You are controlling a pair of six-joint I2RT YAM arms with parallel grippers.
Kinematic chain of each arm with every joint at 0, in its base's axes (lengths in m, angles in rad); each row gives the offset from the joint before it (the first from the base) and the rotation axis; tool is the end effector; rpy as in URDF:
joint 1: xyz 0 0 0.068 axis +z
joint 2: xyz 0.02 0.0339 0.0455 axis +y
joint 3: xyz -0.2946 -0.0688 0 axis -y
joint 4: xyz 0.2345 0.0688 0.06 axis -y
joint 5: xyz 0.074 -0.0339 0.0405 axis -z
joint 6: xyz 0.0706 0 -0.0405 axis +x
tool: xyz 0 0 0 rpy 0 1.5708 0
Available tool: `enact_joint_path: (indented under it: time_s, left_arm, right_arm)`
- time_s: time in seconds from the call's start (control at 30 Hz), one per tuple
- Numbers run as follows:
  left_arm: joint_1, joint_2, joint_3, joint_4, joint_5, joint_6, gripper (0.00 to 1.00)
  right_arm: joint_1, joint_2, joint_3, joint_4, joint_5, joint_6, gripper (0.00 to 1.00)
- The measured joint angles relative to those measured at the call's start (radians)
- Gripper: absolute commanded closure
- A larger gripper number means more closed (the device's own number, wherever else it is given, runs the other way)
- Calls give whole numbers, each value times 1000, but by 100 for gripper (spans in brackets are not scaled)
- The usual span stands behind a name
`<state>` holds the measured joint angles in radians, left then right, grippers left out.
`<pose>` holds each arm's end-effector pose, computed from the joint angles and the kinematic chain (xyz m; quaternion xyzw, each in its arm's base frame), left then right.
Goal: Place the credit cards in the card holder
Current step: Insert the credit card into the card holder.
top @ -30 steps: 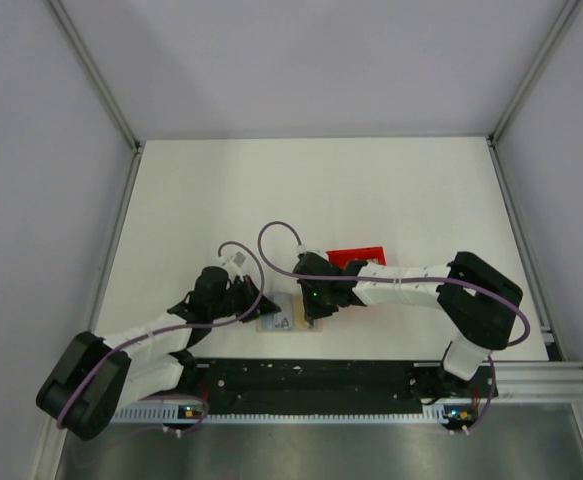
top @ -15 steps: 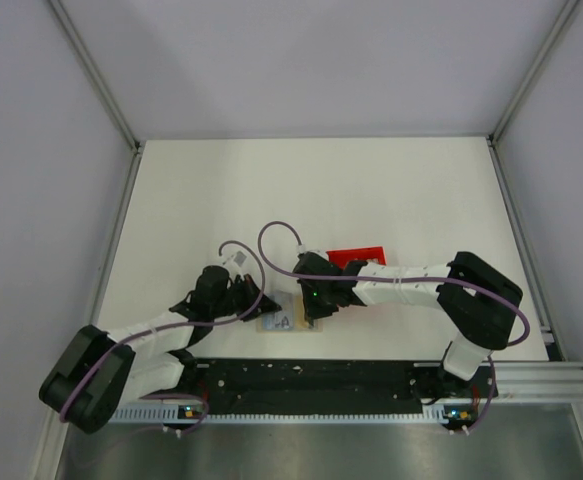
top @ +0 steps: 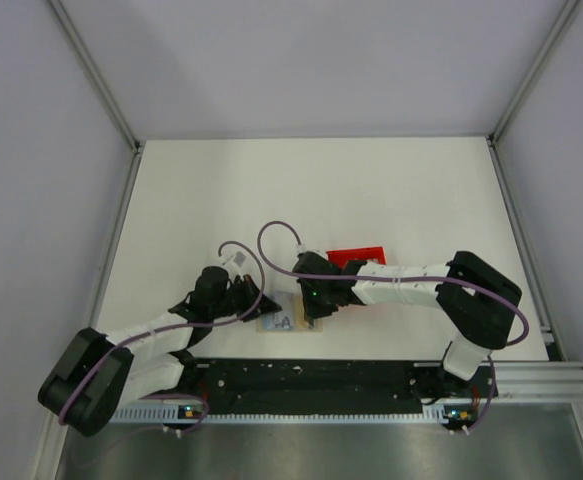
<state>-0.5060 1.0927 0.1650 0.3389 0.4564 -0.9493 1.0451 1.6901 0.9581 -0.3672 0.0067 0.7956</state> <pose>0.1488 -0.1180 0.1471 -0.0848 0.8614 -0.4545 0.2103 0.1687 0.2898 0.1651 -0.1202 0.9649 0.1839 0.1441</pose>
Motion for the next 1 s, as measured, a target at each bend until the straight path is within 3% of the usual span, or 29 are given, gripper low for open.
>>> enact_joint_path:
  time_s: [1.0]
  left_arm:
    - [-39, 121, -7, 98, -23, 9, 100]
  right_arm:
    - [0, 5, 6, -2, -2, 0, 100]
